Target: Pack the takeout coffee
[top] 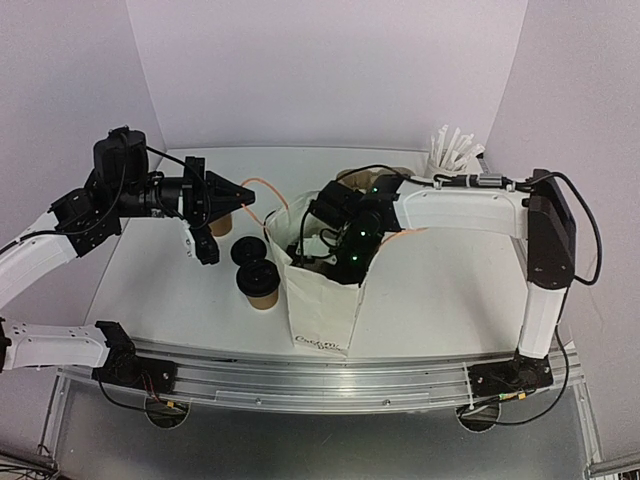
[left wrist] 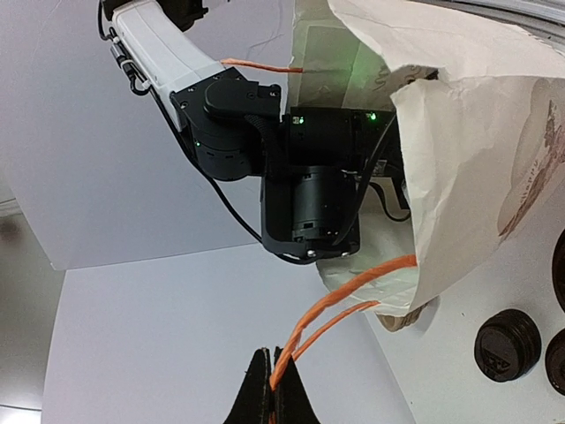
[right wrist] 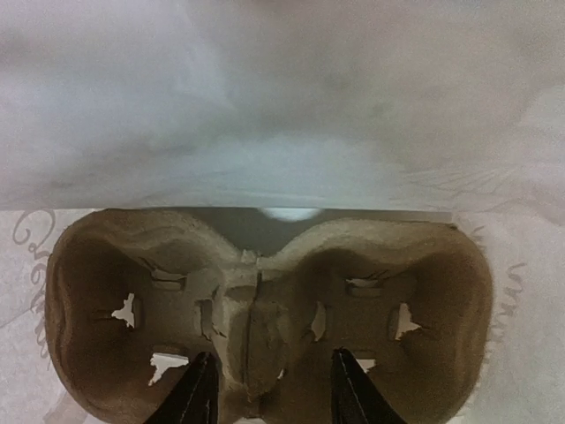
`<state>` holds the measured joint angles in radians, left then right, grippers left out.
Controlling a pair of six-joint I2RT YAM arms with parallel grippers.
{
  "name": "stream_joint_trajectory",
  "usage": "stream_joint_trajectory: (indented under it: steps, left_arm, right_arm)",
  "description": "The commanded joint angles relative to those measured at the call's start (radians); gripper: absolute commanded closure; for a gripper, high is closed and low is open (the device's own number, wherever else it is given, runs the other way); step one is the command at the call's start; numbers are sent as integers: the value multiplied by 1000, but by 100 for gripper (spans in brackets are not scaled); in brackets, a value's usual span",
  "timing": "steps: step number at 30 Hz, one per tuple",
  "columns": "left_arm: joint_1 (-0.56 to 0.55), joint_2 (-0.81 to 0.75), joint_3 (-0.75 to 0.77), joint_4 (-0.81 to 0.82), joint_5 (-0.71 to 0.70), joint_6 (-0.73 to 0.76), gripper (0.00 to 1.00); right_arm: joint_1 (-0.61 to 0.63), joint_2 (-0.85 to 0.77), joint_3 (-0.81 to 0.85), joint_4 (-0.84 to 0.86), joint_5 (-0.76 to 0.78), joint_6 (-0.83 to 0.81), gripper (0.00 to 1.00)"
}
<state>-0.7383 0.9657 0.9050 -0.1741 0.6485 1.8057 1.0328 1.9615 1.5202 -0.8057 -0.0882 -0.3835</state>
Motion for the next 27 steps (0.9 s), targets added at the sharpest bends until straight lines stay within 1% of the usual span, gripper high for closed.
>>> stream_joint_trajectory:
  steps: [1,3,7,10,21,27]
  left_arm:
    - [5,-20,-3,33,28,-11,100]
    - [5,-20,-2,30,32,-15,100]
    - [5,-18,-3,20,45,-33,100]
    - [5,-24,-9,0,57,-45,100]
    - [4,-45,-32,-29,68,-117,100]
    - [2,-56,-44,-41,66,-122,100]
  right_arm:
    - [7,-60,64,-10,14,-7,58]
    - [7,-86,75,-2,10,-17,55]
    - [6,-133,89,11,-6,-33,46]
    - [7,-168,94,21,-28,-46,41]
    - [7,-245,130,39,-73,-46,39]
    - [6,-295,137,51,-37,-49,39]
